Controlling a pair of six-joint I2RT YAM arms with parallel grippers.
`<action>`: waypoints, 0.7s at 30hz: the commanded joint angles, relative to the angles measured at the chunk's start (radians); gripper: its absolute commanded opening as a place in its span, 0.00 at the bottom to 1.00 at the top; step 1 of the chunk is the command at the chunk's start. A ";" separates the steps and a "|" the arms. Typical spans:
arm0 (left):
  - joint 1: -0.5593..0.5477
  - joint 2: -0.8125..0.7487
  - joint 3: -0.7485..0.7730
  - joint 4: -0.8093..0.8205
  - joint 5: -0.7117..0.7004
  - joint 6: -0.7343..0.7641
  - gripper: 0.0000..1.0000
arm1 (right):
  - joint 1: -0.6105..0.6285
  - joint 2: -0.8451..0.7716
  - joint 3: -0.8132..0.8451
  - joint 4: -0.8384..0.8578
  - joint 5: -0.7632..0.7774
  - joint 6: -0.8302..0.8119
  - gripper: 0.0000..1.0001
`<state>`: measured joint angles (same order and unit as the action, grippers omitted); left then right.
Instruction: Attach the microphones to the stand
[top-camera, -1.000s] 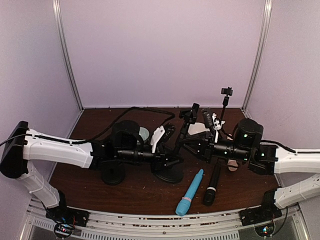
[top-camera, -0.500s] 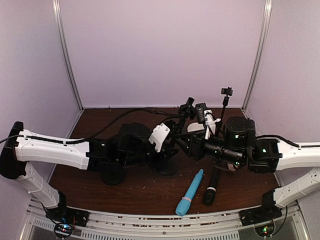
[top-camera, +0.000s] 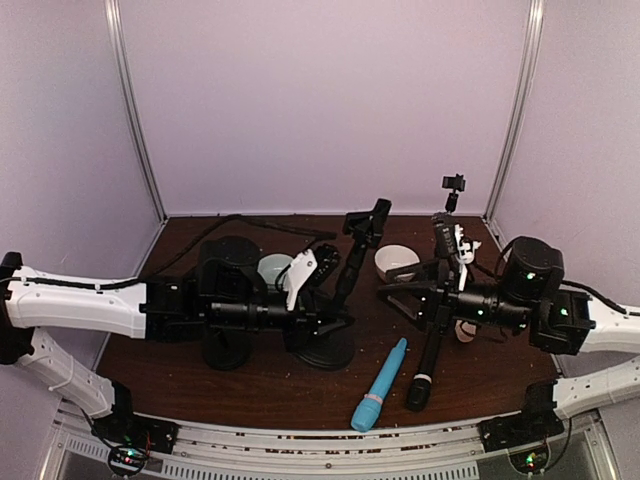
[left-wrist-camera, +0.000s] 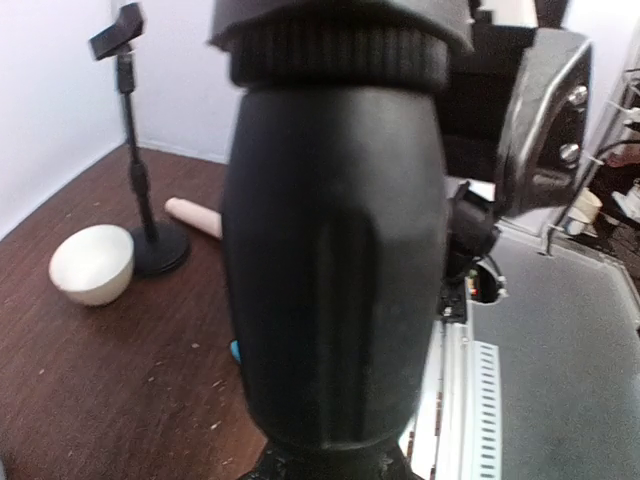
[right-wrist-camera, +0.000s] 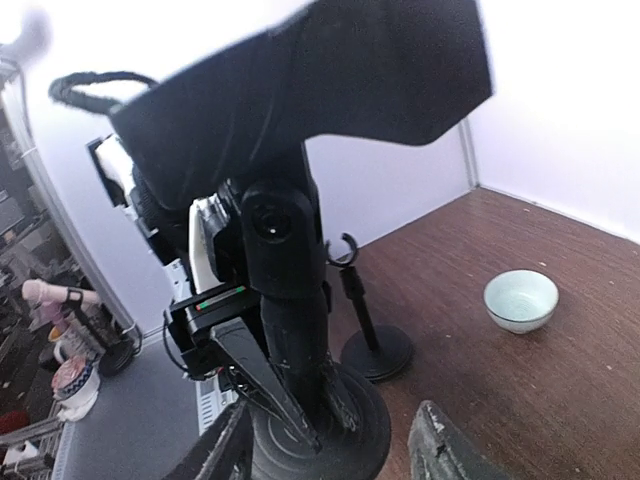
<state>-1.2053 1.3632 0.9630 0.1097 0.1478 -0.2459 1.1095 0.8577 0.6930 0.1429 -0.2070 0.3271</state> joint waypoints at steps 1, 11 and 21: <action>0.002 0.016 0.003 0.224 0.272 0.028 0.00 | -0.010 0.035 -0.015 0.168 -0.222 -0.076 0.55; 0.002 0.082 0.066 0.219 0.342 -0.004 0.00 | -0.009 0.058 -0.030 0.230 -0.250 -0.060 0.46; 0.001 0.060 0.040 0.243 0.333 -0.040 0.00 | 0.005 0.063 -0.084 0.273 -0.185 -0.024 0.45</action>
<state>-1.2060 1.4605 0.9775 0.2325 0.4606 -0.2680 1.1049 0.9169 0.6323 0.3702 -0.4183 0.2878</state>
